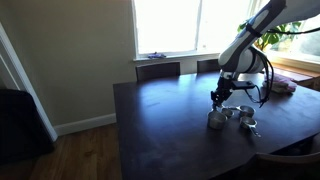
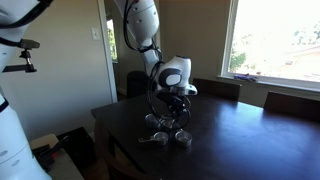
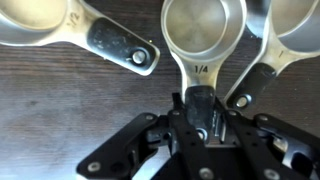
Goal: Separate the cups
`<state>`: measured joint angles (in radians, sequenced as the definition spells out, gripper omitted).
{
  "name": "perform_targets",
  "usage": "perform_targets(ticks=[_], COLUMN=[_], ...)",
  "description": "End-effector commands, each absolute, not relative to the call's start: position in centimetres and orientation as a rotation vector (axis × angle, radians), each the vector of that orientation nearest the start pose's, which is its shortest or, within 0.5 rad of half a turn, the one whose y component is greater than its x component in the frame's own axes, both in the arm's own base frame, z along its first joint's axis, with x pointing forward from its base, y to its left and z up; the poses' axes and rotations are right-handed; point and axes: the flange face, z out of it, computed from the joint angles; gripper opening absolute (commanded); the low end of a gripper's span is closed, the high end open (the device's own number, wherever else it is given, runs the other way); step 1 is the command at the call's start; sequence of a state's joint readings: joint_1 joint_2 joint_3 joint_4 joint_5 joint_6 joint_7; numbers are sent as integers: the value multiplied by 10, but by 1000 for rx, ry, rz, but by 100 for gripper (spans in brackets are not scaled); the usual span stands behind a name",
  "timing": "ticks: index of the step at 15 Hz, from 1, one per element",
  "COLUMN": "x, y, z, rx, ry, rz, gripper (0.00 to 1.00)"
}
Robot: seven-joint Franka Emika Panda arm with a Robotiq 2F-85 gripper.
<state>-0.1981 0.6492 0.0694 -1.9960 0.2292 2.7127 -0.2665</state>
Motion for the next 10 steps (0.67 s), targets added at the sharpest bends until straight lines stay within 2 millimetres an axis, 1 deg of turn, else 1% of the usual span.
perform_targets(ticks=[1, 2, 3, 7, 10], x=[609, 609, 610, 602, 597], y=[-84, -83, -82, -84, -84], z=[130, 128, 129, 137, 149], rx=[-2977, -2976, -2975, -3006, -3004], ry=[189, 189, 189, 136, 88], rz=[-178, -178, -176, -157, -152], gripper=[12, 46, 55, 79, 99])
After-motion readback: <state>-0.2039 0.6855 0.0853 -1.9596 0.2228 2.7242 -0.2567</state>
